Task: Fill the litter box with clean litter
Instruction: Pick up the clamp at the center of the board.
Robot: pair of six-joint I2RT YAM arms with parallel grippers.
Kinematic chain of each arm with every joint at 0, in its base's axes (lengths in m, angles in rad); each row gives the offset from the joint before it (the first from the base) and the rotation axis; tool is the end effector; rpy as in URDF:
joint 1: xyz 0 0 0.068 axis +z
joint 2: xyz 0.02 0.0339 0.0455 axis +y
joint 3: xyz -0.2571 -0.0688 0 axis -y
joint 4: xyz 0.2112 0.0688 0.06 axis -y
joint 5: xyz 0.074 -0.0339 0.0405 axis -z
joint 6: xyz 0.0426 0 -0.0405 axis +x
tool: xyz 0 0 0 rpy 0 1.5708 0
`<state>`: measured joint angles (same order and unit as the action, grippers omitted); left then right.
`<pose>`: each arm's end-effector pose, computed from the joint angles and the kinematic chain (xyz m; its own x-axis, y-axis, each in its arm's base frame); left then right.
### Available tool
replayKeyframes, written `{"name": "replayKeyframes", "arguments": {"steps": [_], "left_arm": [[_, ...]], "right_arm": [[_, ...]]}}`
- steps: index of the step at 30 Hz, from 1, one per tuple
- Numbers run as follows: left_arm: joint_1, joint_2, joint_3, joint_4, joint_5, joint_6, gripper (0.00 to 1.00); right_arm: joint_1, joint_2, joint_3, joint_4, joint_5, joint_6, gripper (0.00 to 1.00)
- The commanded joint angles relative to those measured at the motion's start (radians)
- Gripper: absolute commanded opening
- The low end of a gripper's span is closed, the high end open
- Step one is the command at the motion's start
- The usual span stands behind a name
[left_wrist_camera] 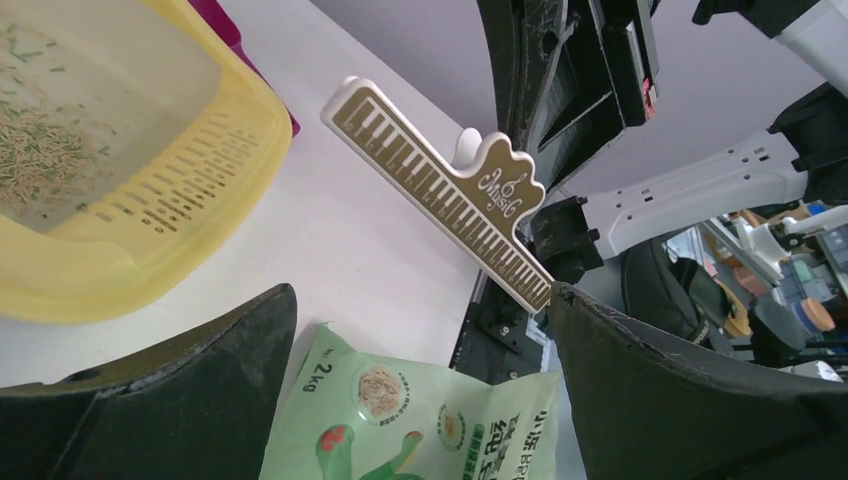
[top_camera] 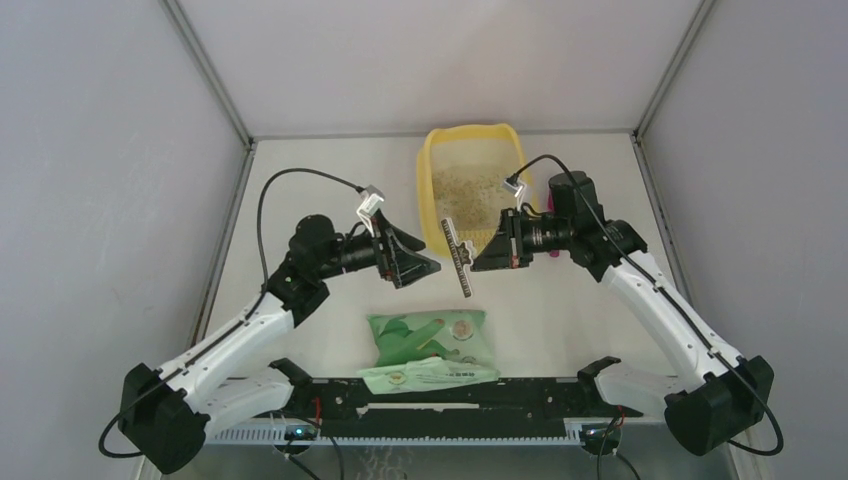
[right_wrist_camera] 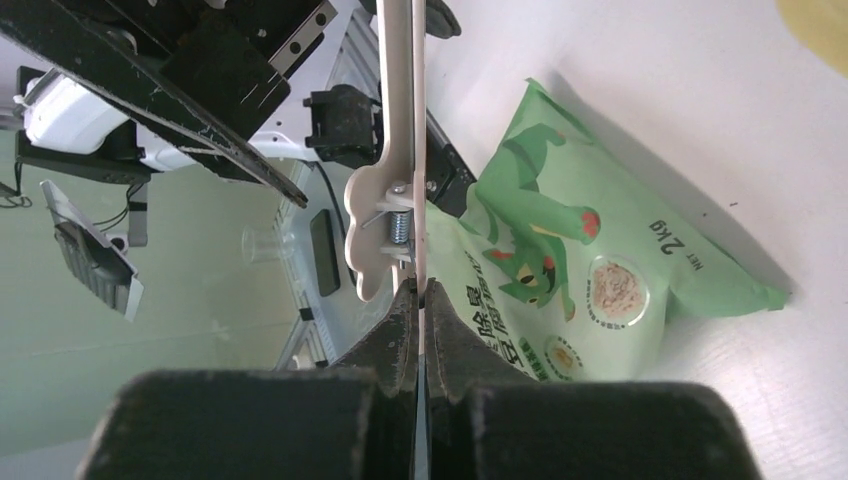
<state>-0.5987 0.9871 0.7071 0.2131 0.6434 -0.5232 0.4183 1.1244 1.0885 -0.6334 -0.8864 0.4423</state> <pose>0.1555 -0.1370 0.3201 -0.5202 -0.1290 -0.8442 0.7913 0.2991 -0.5333 0.1706 0.1120 0.3352 -0.8600 -0.0862 -0.5030 -0.4913 0.4069 0.7701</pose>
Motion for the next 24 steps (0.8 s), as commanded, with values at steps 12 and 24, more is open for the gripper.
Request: {"name": "replayKeyframes", "arguments": {"steps": [12,24], "left_arm": [[0.056,0.03,-0.08,0.453,0.106,-0.29,1.0],[0.075,0.193,-0.141,1.033,0.145,-0.673,0.65]], "right_arm": [[0.071,-0.03,-0.004,0.215,-0.145,0.087,0.0],[0.15,0.002,-0.014,0.344,-0.132,0.158,0.0]]}}
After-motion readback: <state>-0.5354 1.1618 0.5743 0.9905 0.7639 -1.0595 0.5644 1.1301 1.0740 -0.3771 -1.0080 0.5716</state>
